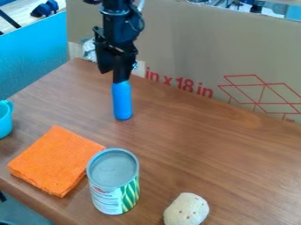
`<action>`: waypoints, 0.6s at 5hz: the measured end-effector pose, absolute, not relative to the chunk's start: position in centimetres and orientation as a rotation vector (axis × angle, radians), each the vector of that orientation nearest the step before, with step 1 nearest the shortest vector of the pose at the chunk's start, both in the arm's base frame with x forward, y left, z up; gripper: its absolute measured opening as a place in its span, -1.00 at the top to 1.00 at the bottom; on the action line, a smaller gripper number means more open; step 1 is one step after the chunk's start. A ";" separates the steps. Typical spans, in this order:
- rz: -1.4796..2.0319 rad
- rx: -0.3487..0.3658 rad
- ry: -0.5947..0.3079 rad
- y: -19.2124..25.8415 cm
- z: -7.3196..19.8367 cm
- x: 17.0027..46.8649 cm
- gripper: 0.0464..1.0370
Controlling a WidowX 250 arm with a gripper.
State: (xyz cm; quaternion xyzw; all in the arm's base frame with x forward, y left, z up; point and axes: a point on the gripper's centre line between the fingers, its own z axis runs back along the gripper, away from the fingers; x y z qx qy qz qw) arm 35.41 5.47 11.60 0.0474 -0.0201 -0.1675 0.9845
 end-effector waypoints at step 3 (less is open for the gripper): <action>-0.333 0.043 -0.041 5.9 12.3 34.6 0.42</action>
